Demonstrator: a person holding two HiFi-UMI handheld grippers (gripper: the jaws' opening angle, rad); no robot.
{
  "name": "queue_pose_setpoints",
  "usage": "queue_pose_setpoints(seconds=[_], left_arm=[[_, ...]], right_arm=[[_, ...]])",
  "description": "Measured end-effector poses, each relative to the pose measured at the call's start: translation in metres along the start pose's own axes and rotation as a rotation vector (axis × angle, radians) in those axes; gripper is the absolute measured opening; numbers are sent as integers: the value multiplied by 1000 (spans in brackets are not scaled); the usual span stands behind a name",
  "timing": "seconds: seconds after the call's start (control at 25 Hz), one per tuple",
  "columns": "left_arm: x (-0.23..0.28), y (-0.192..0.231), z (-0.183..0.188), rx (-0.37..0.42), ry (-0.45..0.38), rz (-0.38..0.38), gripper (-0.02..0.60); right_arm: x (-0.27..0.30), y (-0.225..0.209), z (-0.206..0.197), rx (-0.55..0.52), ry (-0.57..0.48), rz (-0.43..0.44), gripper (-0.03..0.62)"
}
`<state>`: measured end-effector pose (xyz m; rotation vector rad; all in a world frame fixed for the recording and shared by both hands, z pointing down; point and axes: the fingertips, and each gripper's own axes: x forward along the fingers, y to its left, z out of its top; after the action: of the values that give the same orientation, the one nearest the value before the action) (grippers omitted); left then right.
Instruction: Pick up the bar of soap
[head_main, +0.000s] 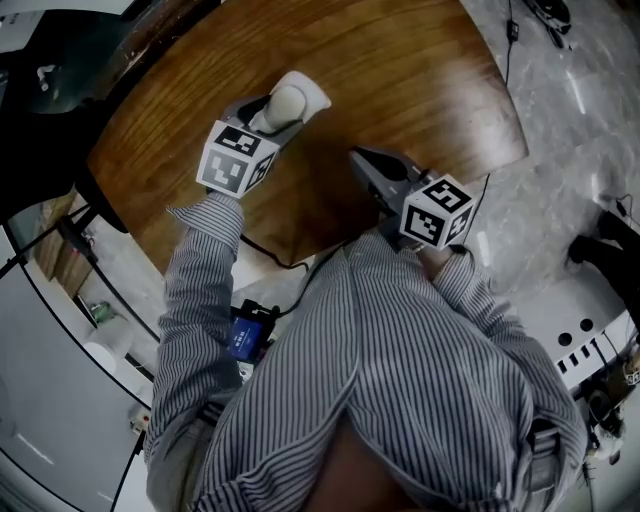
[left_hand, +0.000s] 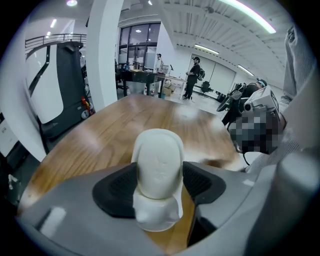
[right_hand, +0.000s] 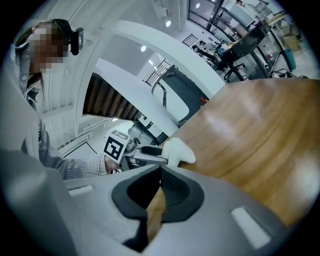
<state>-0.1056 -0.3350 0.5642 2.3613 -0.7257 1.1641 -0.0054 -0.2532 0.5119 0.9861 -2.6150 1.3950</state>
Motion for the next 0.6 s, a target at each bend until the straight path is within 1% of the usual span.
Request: queue_pose_setpoints(seconds=[0.04, 0.08, 0.28, 0.44, 0.6], left_arm=[[0, 1, 0, 1, 13, -4, 276], [0, 2, 0, 3, 22, -6, 264], [3, 5, -1, 23, 30, 10, 262], [-1, 3, -1, 50, 37, 51, 261], [-9, 1, 1, 40, 7, 68, 261]], right_arm=[[1, -1, 0, -1, -1, 1, 3], [1, -2, 0, -2, -1, 2, 3], [1, -2, -5, -2, 6, 4, 3], [-4, 2, -5, -11, -5, -1, 3], [-10, 8, -2, -27, -18, -6, 3]])
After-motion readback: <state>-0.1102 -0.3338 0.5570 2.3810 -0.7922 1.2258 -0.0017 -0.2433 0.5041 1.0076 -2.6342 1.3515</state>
